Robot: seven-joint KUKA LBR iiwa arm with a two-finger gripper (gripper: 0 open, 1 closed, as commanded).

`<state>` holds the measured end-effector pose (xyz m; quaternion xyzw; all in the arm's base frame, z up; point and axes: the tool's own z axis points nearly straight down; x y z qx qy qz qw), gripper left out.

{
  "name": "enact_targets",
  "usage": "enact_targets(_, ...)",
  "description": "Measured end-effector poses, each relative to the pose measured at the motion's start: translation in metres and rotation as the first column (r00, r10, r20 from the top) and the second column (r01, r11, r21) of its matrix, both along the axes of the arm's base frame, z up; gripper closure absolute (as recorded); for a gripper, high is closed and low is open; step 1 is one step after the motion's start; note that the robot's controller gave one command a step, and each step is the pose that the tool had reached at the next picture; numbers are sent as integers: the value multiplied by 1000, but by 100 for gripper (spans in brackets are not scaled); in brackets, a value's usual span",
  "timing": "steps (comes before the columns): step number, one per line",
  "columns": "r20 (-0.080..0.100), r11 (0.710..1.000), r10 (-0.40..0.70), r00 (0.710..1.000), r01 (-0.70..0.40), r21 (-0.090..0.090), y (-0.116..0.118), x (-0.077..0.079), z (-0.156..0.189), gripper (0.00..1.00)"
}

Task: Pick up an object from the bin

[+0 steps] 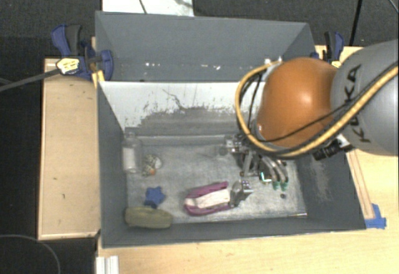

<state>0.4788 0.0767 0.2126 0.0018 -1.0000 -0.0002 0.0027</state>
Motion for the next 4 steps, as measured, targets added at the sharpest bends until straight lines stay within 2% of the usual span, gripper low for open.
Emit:
enact_targets(1,3,979,204,979,-204,0,-4,24,-141,0)
enact_targets(2,5,921,391,921,-391,0,-4,15,-142,0)
enact_targets(3,4,923,386,923,-386,0,-5,15,-141,100)
enact_targets(4,14,928,372,928,-372,-3,-28,16,30,100)
